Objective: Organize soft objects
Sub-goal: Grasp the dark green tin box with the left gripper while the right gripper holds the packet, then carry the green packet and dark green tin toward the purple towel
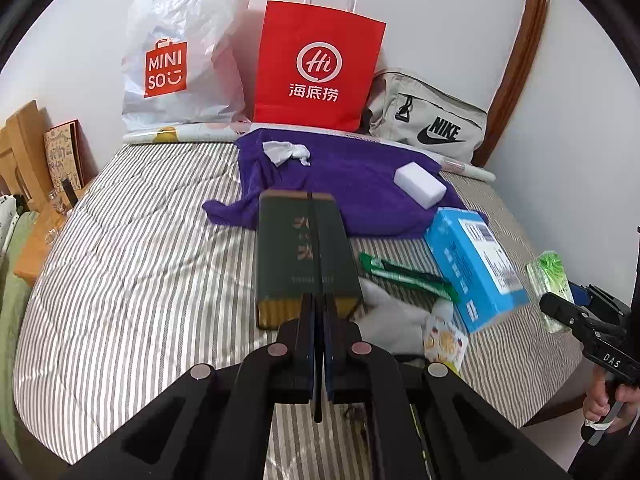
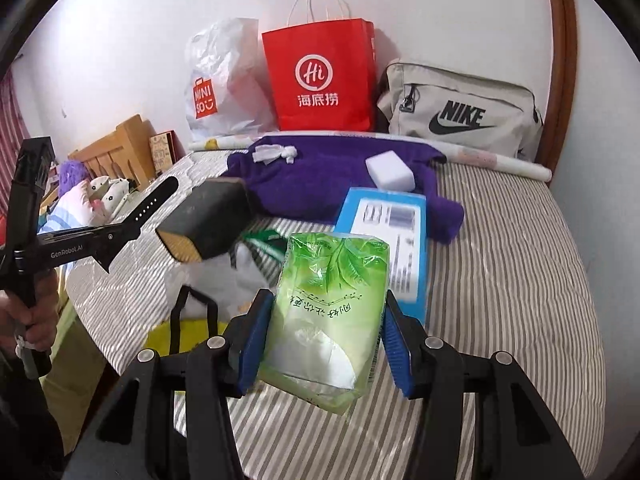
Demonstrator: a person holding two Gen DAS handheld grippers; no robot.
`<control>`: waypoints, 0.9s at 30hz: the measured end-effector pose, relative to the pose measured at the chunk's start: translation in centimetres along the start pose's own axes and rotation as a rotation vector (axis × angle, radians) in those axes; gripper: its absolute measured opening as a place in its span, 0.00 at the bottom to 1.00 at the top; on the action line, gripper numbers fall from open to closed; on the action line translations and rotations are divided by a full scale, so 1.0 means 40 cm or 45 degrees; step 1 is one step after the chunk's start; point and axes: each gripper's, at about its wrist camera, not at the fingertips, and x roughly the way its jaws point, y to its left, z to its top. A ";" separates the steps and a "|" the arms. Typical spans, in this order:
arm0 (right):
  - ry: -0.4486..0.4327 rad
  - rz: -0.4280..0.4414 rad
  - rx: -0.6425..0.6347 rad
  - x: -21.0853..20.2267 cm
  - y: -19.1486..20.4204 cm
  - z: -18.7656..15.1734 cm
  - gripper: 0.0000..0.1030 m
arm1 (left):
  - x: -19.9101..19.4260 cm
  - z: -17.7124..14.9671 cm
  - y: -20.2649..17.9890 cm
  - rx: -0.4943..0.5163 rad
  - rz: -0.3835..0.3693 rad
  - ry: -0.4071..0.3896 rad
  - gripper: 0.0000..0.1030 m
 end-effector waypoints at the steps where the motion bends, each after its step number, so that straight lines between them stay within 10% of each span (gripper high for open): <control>1: -0.002 0.000 -0.001 0.006 -0.003 0.013 0.51 | 0.004 0.010 0.001 -0.001 0.002 0.002 0.04; 27: 0.034 0.025 0.040 0.211 -0.099 0.289 0.51 | 0.153 0.286 0.000 0.041 0.038 0.002 0.04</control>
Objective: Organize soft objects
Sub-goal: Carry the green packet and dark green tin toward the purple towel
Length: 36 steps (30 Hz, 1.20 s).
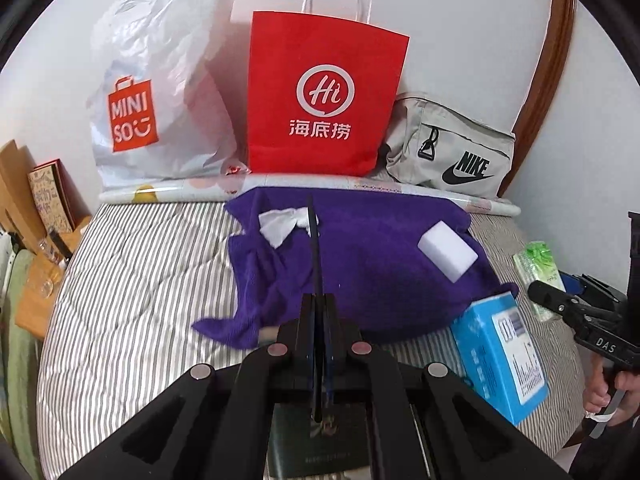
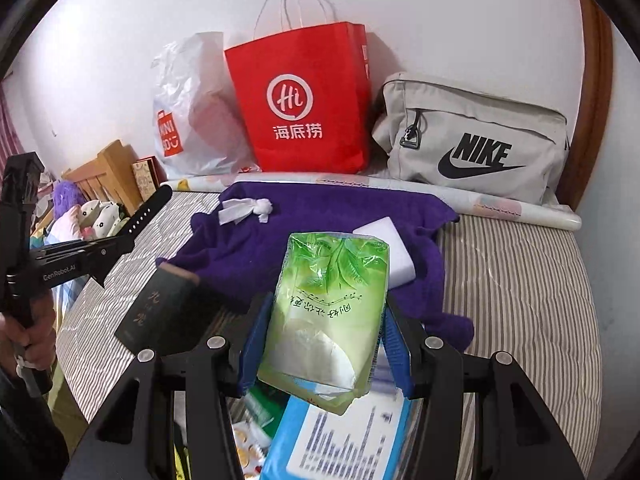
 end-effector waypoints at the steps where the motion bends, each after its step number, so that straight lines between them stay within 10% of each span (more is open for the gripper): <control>1: 0.007 -0.001 -0.003 0.011 -0.004 0.007 0.51 | 0.007 0.007 0.000 0.002 -0.001 0.001 0.04; 36: 0.319 -0.100 -0.176 0.346 -0.009 0.063 0.51 | 0.326 0.097 0.001 0.052 -0.008 0.267 0.04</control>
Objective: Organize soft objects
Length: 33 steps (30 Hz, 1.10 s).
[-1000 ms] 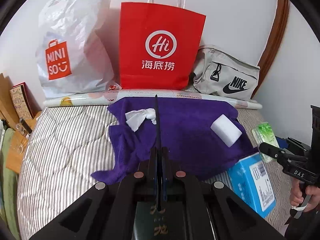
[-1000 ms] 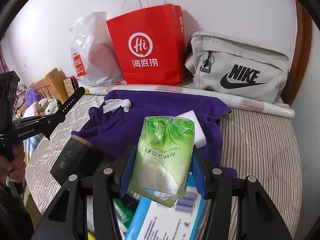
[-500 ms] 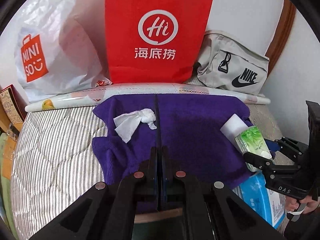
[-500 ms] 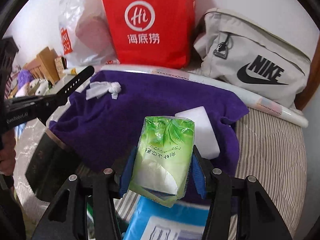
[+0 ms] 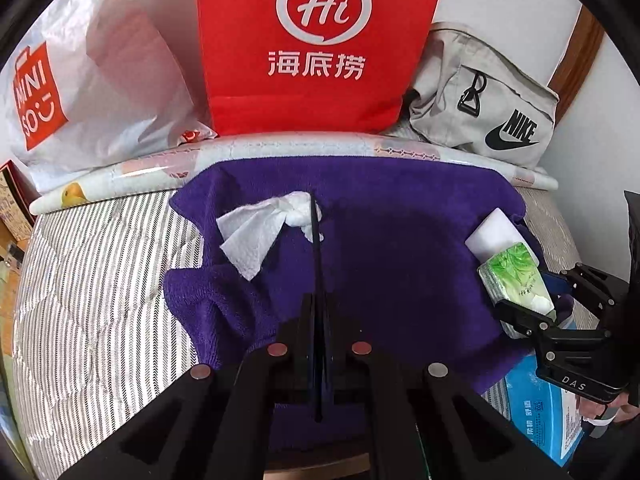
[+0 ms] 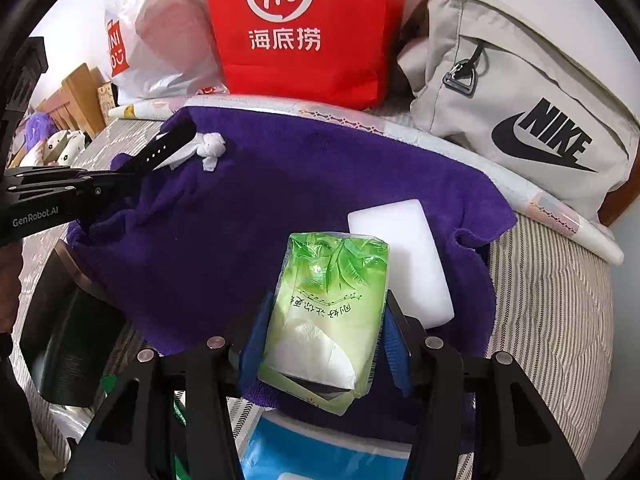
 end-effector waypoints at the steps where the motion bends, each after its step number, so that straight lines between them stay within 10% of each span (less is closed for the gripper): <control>1: -0.002 -0.004 -0.002 0.001 0.001 0.001 0.51 | 0.003 0.000 0.000 0.000 0.001 0.006 0.04; 7: 0.002 0.005 -0.007 0.002 -0.001 0.004 0.52 | 0.013 -0.003 0.011 -0.014 -0.007 0.047 0.04; 20: -0.033 0.060 0.034 -0.029 -0.016 -0.012 0.61 | -0.054 -0.030 0.053 -0.073 0.014 0.011 0.41; 33: -0.144 0.076 0.074 -0.163 0.022 -0.061 0.61 | -0.199 -0.114 0.060 -0.090 0.074 -0.101 0.46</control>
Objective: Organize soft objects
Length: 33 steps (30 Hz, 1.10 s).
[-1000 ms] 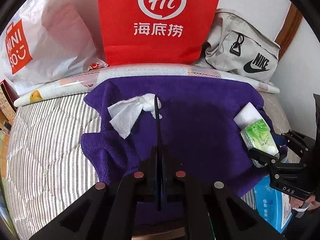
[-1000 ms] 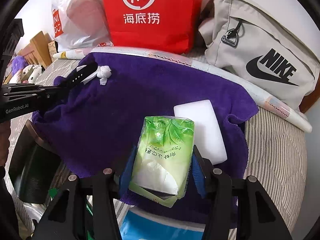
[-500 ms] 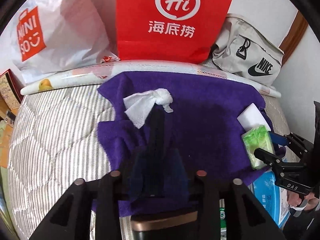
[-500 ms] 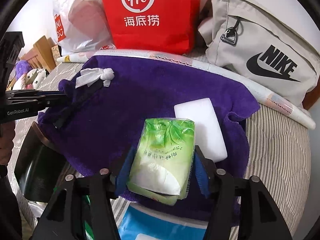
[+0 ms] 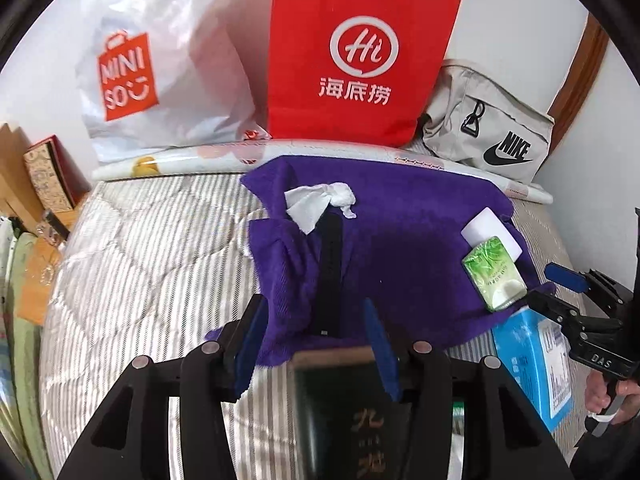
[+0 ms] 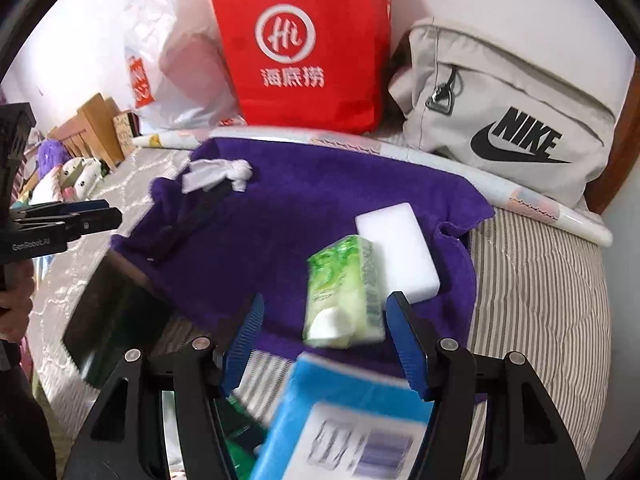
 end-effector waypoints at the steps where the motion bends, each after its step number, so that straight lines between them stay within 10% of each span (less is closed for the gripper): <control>1: -0.015 0.008 0.001 -0.016 0.008 -0.009 0.61 | -0.015 -0.007 -0.003 0.006 0.017 -0.018 0.46; 18: -0.067 0.095 0.051 -0.189 0.124 -0.204 0.61 | -0.227 -0.229 -0.067 0.015 -0.040 -0.106 0.46; 33: -0.040 0.187 0.078 -0.234 0.199 -0.387 0.62 | -0.217 -0.425 -0.059 -0.051 -0.071 -0.019 0.54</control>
